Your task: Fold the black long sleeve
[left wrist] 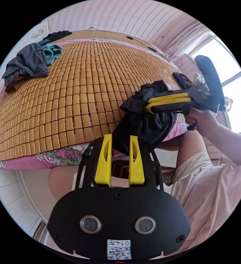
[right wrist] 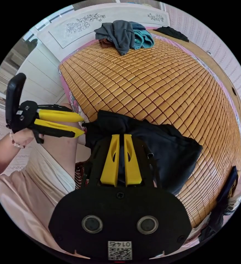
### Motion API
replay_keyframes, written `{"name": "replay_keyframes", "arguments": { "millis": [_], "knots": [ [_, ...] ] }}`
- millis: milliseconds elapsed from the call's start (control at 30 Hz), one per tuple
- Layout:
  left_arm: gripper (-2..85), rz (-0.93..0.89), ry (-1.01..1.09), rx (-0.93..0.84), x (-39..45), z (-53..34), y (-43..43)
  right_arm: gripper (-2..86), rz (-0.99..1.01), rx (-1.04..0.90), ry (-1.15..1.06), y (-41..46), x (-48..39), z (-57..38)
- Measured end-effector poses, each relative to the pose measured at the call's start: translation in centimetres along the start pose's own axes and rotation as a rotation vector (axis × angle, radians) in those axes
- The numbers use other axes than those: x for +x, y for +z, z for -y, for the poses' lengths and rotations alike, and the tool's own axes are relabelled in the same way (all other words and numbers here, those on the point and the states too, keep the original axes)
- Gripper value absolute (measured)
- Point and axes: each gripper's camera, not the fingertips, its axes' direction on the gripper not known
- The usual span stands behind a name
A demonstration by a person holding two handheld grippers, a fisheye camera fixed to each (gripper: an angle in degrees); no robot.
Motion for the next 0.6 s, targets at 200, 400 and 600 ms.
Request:
{"name": "replay_keyframes", "arguments": {
  "millis": [200,400,600],
  "knots": [
    [11.0,0.025,0.066,-0.084,2.2,1.8,3.9,1.7,0.034,0.385,0.25,-11.5,6.9,-12.0],
    [10.8,-0.067,0.084,-0.092,4.3,2.3,6.4,1.3,-0.018,0.245,0.624,-11.6,13.4,-26.6],
    [10.7,-0.045,0.081,-0.165,5.6,1.5,9.1,3.8,0.039,0.26,0.797,-11.6,15.8,-33.8]
  ]
}}
